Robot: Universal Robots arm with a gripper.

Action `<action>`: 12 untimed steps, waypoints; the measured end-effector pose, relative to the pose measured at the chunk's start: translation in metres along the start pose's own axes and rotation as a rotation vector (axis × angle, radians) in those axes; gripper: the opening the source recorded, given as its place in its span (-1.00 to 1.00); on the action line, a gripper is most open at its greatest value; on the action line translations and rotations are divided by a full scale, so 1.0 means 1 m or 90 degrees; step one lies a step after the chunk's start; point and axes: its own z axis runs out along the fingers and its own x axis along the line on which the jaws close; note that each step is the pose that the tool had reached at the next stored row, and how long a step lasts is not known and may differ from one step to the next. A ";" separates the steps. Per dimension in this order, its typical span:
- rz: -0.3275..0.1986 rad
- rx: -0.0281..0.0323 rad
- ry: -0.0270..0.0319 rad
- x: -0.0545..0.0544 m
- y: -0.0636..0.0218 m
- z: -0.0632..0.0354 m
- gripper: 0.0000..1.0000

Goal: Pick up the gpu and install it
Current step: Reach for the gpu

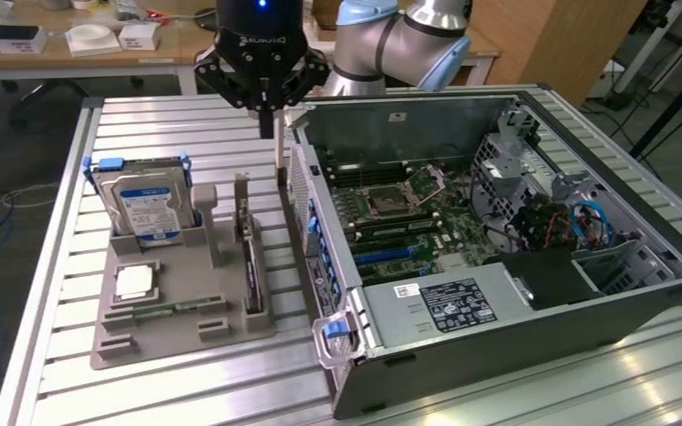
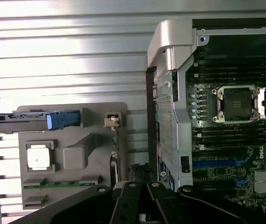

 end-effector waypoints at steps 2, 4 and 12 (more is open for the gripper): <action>0.000 0.0000 0.0000 0.003 -0.0003 -0.0001 -0.79; 0.000 0.0000 0.0000 0.006 -0.0005 -0.0002 -0.79; 0.000 0.0000 0.0000 0.018 -0.0014 -0.0005 -0.79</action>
